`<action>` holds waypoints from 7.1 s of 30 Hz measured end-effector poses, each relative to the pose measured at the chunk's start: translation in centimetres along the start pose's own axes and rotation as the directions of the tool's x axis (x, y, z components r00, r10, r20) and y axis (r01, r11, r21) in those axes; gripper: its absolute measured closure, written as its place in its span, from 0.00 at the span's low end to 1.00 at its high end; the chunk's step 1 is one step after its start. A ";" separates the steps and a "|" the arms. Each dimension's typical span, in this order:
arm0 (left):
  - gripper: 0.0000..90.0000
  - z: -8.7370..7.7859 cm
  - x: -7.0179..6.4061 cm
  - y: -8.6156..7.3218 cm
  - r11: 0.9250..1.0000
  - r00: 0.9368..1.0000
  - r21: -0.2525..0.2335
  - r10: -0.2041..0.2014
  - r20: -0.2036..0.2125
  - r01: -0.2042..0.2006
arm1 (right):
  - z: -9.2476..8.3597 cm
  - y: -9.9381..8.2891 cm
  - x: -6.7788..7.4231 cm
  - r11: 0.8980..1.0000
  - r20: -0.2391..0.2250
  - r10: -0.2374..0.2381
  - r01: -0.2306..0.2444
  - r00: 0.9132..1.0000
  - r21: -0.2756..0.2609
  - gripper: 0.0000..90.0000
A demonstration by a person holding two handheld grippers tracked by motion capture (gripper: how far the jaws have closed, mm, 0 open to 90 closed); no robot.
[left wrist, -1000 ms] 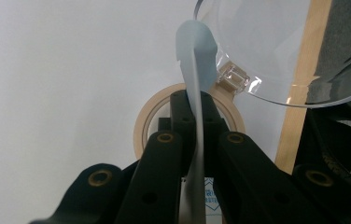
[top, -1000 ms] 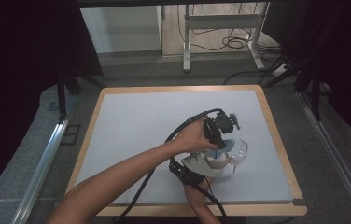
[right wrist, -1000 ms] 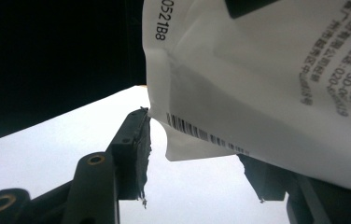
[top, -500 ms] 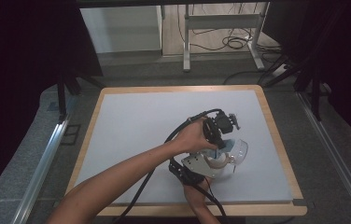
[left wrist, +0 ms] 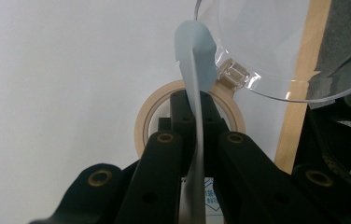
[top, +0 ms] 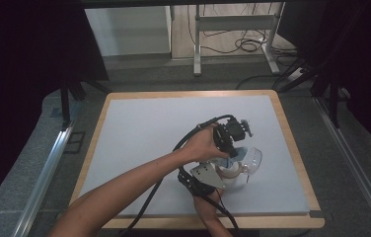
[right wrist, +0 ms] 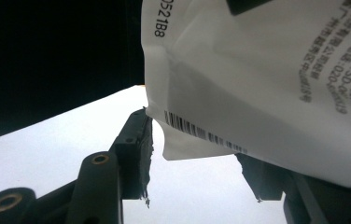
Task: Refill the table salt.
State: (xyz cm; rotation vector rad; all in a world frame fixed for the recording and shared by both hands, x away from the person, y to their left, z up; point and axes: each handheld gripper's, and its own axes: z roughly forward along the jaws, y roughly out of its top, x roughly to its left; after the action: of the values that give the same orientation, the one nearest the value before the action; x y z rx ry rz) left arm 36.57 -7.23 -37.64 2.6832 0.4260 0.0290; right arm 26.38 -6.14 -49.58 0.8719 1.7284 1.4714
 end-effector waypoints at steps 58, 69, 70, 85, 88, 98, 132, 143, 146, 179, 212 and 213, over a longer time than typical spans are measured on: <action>1.00 -0.2 -0.2 0.3 1.000 1.000 -0.001 0.005 0.014 -0.005 | 0.5 -0.5 -0.1 0.999 -0.041 0.027 -0.026 0.999 0.035 0.56; 1.00 -0.1 -0.3 0.4 1.000 1.000 0.003 0.008 0.017 -0.008 | 0.6 -0.5 -0.2 0.998 -0.041 0.041 -0.039 0.998 0.041 0.56; 1.00 0.0 -0.4 0.4 1.000 1.000 0.002 0.009 0.018 -0.009 | 0.6 -0.5 -0.2 0.998 -0.039 0.041 -0.039 0.998 0.041 0.56; 1.00 -0.1 -0.1 -0.1 1.000 1.000 -0.017 0.001 0.019 0.000 | 0.7 -0.8 -0.2 0.998 -0.052 0.043 -0.041 0.998 0.054 0.56; 1.00 -0.1 0.0 -0.3 1.000 1.000 -0.022 -0.005 0.022 0.005 | 0.8 -1.0 -0.1 0.998 -0.055 0.038 -0.035 0.998 0.058 0.55; 1.00 -0.4 0.3 -0.9 0.998 0.999 -0.054 -0.016 0.037 0.018 | 0.8 -1.4 -0.1 0.997 -0.050 0.027 -0.023 0.998 0.072 0.53; 1.00 -2.6 1.5 -4.4 0.972 0.993 -0.221 -0.064 0.094 0.083 | -0.5 -2.8 -0.5 0.984 -0.070 0.008 0.005 0.998 0.178 0.47; 1.00 -3.4 1.9 -5.4 0.953 0.992 -0.285 -0.079 0.098 0.103 | -1.1 -3.2 -0.9 0.979 -0.066 0.002 0.011 0.998 0.203 0.46; 1.00 -3.6 2.1 -5.9 0.943 0.991 -0.312 -0.090 0.101 0.118 | -1.1 -3.4 -1.1 0.978 -0.067 0.006 0.008 0.998 0.210 0.46; 1.00 -4.3 5.3 -11.6 0.836 0.968 -0.489 -0.213 0.132 0.251 | -3.3 -4.2 -1.3 0.972 -0.102 -0.024 0.048 0.995 0.232 0.44; 1.00 -8.0 11.3 -21.8 0.671 0.898 -0.649 -0.439 0.043 0.359 | -3.7 -4.4 -1.7 0.970 -0.094 -0.034 0.056 0.995 0.237 0.44; 1.00 -8.0 11.4 -22.0 0.669 0.896 -0.651 -0.442 0.042 0.360 | -3.7 -4.5 -1.8 0.971 -0.093 -0.038 0.058 0.995 0.234 0.44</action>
State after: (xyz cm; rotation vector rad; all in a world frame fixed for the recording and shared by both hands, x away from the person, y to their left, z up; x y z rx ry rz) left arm 40.37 18.42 -39.88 1.8573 0.8668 0.1762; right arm 23.98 -10.12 -53.43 0.8905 2.0066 1.3072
